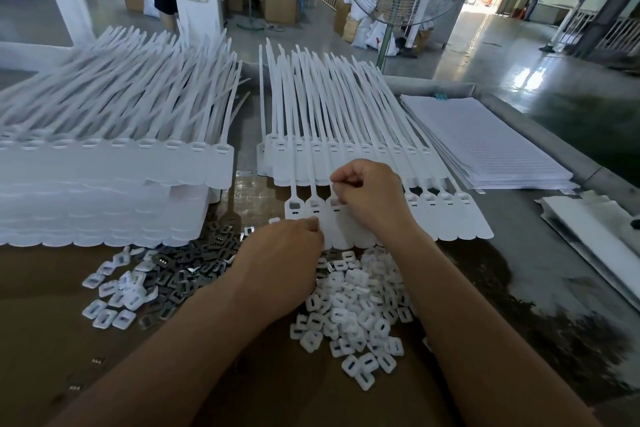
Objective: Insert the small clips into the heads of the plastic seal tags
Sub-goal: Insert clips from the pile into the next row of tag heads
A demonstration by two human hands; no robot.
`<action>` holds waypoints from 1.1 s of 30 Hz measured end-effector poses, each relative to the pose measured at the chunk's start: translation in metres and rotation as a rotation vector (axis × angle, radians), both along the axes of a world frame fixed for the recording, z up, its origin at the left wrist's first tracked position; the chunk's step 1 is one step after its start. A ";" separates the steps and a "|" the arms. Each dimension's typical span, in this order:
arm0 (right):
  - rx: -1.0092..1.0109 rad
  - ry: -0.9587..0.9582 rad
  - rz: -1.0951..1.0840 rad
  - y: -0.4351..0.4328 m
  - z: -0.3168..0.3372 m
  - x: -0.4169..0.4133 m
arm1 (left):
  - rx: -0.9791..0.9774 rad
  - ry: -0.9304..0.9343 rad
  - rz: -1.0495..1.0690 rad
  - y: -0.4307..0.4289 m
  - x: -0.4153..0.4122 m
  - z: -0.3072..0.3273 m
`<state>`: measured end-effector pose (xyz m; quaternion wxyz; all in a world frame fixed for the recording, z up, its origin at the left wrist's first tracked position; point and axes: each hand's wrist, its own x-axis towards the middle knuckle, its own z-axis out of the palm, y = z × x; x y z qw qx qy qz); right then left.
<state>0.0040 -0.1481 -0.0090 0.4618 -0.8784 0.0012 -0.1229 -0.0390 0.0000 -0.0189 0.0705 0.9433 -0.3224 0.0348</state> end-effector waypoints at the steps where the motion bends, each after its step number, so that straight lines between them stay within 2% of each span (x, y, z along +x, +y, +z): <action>1: -0.021 -0.013 -0.023 -0.002 0.001 0.001 | 0.000 0.003 0.003 0.000 0.000 0.000; 7: -0.070 0.012 -0.025 -0.012 0.013 -0.002 | -0.008 0.006 0.016 0.001 -0.002 0.001; 16: -0.409 0.368 0.385 -0.014 0.030 -0.039 | -0.062 0.026 0.013 0.004 -0.001 0.003; 29: -0.865 0.315 0.239 0.018 0.025 -0.047 | -0.099 0.029 -0.013 0.006 0.001 -0.002; 33: -0.870 0.340 0.318 0.017 0.024 -0.050 | -0.100 0.024 -0.007 0.006 0.000 -0.001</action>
